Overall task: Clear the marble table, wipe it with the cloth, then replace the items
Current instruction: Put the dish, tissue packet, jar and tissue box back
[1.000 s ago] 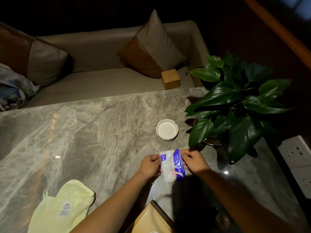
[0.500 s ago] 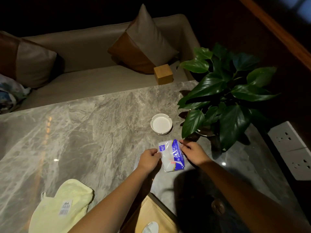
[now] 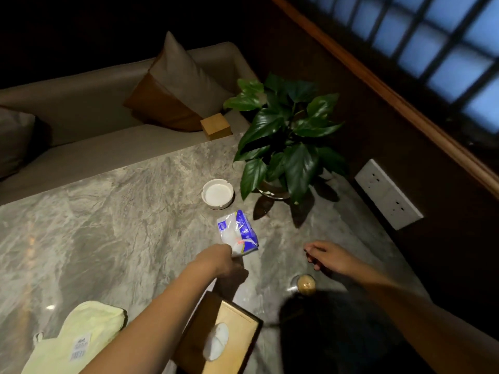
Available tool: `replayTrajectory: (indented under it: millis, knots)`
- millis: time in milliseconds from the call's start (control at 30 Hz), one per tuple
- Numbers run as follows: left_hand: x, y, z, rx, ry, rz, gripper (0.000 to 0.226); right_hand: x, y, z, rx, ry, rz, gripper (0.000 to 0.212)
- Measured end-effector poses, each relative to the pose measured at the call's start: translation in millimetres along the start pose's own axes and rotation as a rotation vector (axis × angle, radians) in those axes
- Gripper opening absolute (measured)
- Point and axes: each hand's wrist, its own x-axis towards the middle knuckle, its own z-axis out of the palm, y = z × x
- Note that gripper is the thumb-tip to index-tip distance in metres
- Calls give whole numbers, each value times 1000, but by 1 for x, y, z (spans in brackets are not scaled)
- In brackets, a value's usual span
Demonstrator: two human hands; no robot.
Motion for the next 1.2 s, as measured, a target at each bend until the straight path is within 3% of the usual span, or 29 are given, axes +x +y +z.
replayTrajectory:
  millis: [167,333,467,567,667,900,1067,1133,1200]
  knots:
    - [-6,59,30,-95,-152,141,60,-43,23,1,64,-50,146,26]
    - [-6,98,67,-486,-317,138,41,-50,32,17,236,-109,148,9]
    - [0,108,88,-650,-217,85,45,-52,30,28,230,-38,93,17]
    - [6,111,89,-701,-151,61,31,-48,36,35,170,62,26,18]
    - [13,118,84,-742,-101,48,31,-37,38,34,146,126,3,21]
    - [31,151,73,-694,0,67,37,-14,30,15,26,288,97,27]
    - [19,148,73,-678,2,77,39,-23,13,8,-54,296,146,35]
    - [9,133,63,-621,40,118,36,-38,4,3,-166,365,67,47]
    - [-1,109,50,-585,120,167,23,-53,-9,-1,-340,497,-153,48]
